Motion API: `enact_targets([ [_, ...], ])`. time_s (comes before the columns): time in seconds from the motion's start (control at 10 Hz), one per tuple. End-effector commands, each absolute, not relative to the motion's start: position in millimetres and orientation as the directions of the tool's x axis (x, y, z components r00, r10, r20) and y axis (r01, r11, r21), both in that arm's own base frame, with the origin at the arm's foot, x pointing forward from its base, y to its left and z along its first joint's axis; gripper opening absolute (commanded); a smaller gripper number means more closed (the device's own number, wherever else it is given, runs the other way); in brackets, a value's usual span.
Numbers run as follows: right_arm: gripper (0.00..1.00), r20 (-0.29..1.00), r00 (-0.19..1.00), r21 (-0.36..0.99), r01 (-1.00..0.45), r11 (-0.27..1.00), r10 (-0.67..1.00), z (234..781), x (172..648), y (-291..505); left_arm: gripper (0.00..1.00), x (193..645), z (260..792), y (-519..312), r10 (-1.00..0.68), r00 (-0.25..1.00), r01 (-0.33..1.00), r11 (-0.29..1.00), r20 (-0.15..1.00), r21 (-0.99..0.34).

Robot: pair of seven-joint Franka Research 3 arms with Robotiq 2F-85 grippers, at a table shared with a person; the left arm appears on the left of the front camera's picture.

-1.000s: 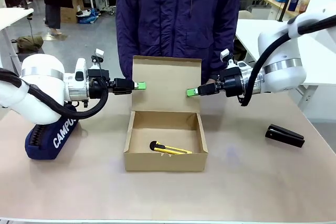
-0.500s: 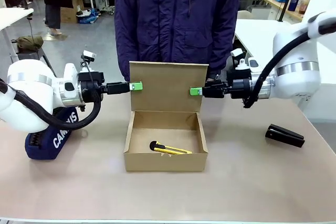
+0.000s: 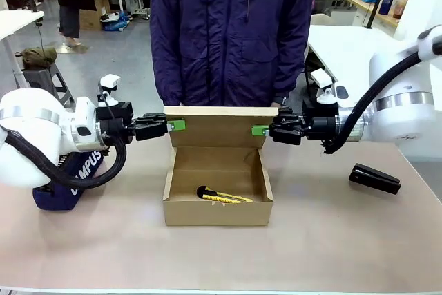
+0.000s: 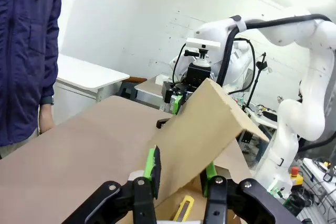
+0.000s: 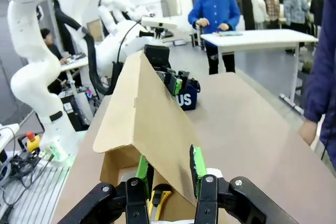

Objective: Pack the item into the box.
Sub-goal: Close the Mailer Box.

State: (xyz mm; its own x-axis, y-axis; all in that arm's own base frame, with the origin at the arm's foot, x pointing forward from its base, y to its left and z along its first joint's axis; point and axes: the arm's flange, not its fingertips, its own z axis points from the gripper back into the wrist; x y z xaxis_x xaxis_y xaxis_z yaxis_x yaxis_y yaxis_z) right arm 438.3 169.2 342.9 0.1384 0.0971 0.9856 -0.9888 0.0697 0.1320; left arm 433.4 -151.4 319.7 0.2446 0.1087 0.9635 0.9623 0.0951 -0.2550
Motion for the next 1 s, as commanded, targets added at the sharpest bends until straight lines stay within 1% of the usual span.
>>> enact_targets([
  [0.0,0.41,0.998,0.046,0.043,-0.997,0.06,0.048,332,426,167,0.42,415,315,-147,0.09,0.185,0.978,0.084,0.979,-0.193],
  [0.1,0.41,0.998,0.032,0.028,-0.998,0.063,0.057,325,424,167,0.42,410,311,-148,0.077,0.17,0.983,0.063,0.982,-0.175],
  [0.5,0.41,0.998,-0.051,-0.052,-0.998,0.029,0.041,302,415,171,0.42,400,292,-154,0.036,0.059,0.994,0.086,0.998,-0.062],
  [0.7,0.41,0.996,-0.078,-0.078,-0.997,0.007,0.046,299,410,171,0.42,400,288,-156,0.046,0.069,0.995,0.074,0.997,-0.072],
  [0.9,0.41,0.995,-0.079,-0.079,-0.997,0.0,0.054,300,408,170,0.42,400,286,-152,0.045,0.066,0.995,0.072,0.997,-0.069],
])
